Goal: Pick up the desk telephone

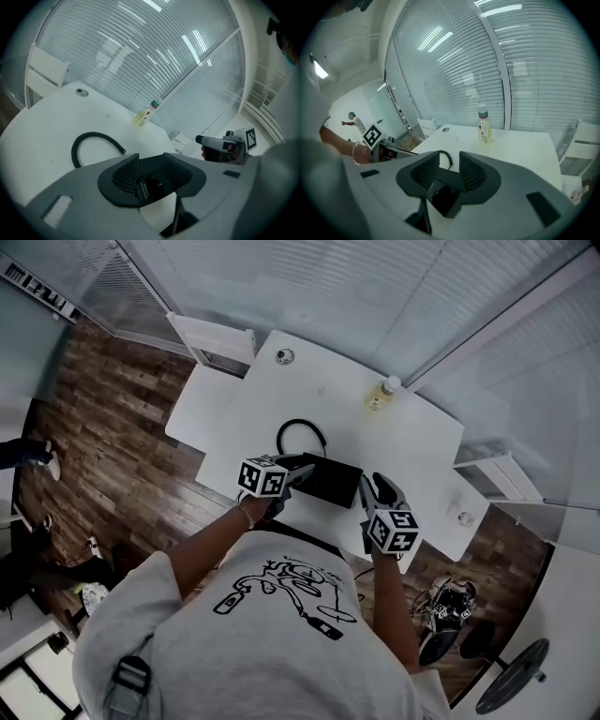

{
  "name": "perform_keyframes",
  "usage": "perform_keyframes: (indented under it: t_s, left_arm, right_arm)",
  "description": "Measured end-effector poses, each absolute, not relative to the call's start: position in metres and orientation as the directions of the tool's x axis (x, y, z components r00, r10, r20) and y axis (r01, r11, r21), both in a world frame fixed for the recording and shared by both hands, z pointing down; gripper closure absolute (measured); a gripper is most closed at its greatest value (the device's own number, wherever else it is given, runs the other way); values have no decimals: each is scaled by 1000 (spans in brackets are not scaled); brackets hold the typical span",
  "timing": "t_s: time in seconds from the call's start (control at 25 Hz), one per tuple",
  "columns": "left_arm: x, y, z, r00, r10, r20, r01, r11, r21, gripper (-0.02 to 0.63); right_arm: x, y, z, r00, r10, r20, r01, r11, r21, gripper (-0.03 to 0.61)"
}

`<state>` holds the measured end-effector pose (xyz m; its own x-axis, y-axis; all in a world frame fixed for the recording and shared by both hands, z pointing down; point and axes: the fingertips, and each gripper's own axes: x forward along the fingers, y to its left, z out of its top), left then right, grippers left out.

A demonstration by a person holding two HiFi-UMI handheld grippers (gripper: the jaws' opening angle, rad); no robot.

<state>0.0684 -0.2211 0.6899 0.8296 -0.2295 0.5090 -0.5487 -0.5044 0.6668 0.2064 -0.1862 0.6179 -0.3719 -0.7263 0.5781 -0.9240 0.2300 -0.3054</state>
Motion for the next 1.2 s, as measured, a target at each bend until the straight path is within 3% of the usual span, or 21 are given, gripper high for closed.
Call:
perform_keyframes:
  t_s: [0.48,0.72,1.2]
  left_arm:
    - [58,-203,773,803,-130,581,-580,-392,714,414]
    - [58,-198,794,815,-89,573,-569,-315,760,374]
    - [64,-189,803,815,-51,578,-563,-308,767,376]
  right_arm:
    - [201,-173,719,-436,-562,703,-889,145,-435,387]
    - [197,-167,739,-456,-518,724,-872,100,-478,377]
    - [186,-157,761,-525,-465,713,-816,36,-577,379]
